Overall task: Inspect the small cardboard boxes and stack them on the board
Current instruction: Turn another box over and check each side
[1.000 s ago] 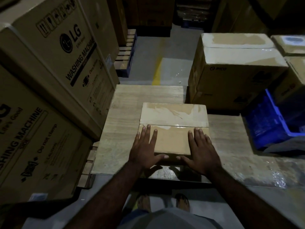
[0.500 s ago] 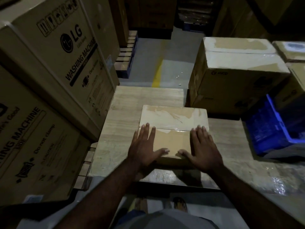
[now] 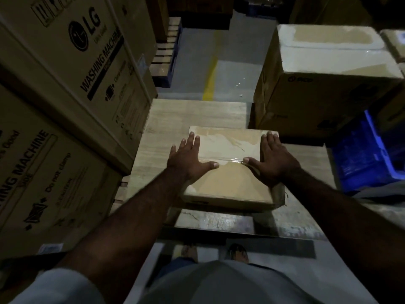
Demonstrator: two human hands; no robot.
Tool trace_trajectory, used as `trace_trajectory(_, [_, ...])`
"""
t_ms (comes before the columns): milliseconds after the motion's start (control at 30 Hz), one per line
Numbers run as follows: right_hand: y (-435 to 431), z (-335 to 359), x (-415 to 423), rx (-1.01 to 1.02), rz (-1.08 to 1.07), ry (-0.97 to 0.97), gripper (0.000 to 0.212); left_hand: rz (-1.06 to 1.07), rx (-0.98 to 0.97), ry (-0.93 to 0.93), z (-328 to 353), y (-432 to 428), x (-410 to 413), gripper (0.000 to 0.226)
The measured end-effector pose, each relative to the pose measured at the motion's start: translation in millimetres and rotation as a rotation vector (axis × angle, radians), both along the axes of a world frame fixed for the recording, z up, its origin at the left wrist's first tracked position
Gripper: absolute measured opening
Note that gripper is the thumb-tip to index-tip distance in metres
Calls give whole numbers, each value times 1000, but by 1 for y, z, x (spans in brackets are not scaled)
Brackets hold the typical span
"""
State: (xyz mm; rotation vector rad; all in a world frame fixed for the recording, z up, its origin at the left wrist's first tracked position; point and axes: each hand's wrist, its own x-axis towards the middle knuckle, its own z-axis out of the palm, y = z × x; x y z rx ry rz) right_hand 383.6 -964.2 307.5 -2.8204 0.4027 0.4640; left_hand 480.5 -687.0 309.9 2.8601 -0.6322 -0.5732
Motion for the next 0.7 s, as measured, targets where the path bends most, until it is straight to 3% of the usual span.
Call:
trace_trajectory(100, [4, 4, 3, 26, -12, 1, 124, 38, -3, 7, 3, -8, 1, 123])
trace_trajectory(200, [1, 3, 8, 150, -99, -124, 99, 131, -126, 72, 10, -15, 9, 107])
trace_trajectory(300, [-8, -7, 9, 316, -403, -325, 80, 396, -326, 148, 16, -18, 10, 90])
trace_trajectory(367, [-8, -6, 6, 542, -642, -295, 77, 518, -411, 226, 22, -18, 7, 91])
trace_trajectory(433, [-10, -7, 4, 681, -734, -240, 66, 552, -469, 277, 25, -16, 7, 88])
trace_trajectory(533, [-8, 2, 1, 647, -766, -279, 63, 610, -562, 263, 36, -12, 9, 78])
trace_trajectory(700, [11, 36, -30, 596, -689, -522, 68, 674, -687, 91, 64, 0, -10, 70])
